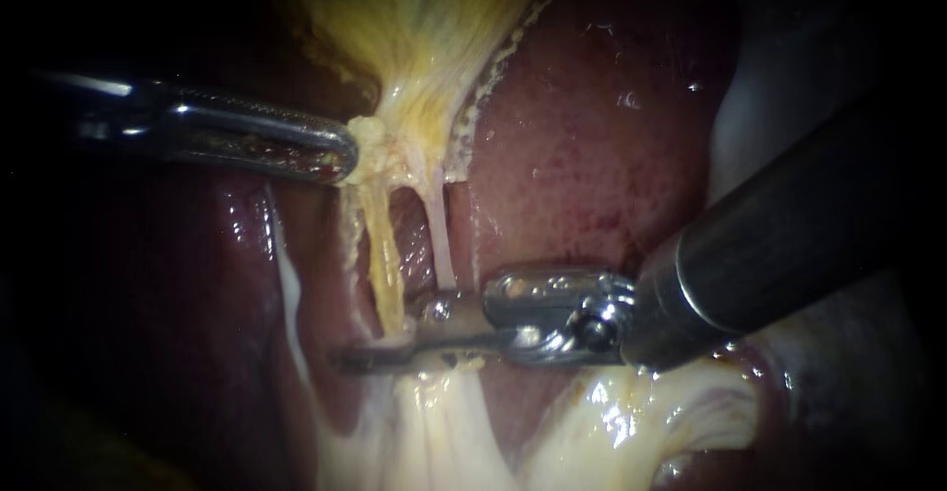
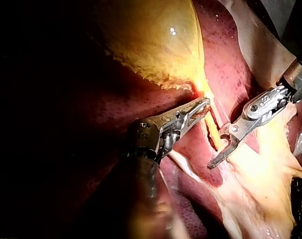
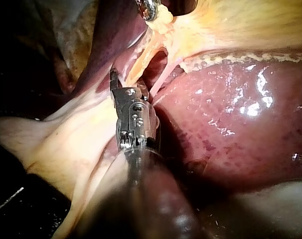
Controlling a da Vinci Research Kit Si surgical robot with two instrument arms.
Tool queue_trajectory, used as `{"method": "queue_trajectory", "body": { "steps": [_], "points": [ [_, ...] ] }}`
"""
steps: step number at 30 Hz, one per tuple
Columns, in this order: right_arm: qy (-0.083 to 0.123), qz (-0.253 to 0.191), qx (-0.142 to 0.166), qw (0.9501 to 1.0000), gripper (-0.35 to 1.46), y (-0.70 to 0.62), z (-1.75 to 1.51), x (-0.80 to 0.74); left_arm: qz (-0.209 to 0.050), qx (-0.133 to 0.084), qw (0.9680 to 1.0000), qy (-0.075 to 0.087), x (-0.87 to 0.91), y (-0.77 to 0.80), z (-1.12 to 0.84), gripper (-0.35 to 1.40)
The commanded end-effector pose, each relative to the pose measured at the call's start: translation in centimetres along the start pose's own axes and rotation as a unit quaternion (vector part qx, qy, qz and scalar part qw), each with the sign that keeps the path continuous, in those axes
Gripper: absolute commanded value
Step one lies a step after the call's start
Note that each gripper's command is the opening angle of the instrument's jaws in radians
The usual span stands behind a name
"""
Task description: Clipping first clip left tube
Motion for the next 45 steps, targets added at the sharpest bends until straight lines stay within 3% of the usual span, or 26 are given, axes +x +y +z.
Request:
{"method": "queue_trajectory", "body": {
  "steps": [1,11,17,22,34,39,45],
  "points": [
    [0.001,0.000,0.000,1.0000,0.02,0.00,0.00,0.00,0.000,0.000,1.0000,0.000,0.00,0.00,0.00,-0.35],
    [0.002,0.000,0.001,1.0000,0.05,0.00,-0.01,0.00,0.004,0.000,1.0000,0.000,0.01,0.02,-0.01,-0.35],
    [0.019,0.000,0.008,0.9998,0.39,0.01,-0.04,0.04,0.004,0.001,1.0000,0.001,0.02,0.02,-0.02,-0.35],
    [0.025,-0.016,0.010,0.9995,0.49,0.03,-0.17,0.06,0.004,0.001,1.0000,0.001,0.02,0.03,-0.04,-0.35],
    [0.041,-0.023,0.018,0.9988,0.50,0.09,-0.68,0.11,0.002,0.002,1.0000,0.001,0.04,0.05,-0.07,-0.35],
    [0.057,-0.024,0.026,0.9978,0.50,0.09,-0.71,0.09,0.002,0.003,1.0000,0.001,0.04,0.07,-0.07,-0.35],
    [0.076,-0.033,0.065,0.9944,0.50,0.07,-0.62,0.12,0.002,0.003,1.0000,0.001,0.04,0.08,-0.06,-0.35]
  ]
}}
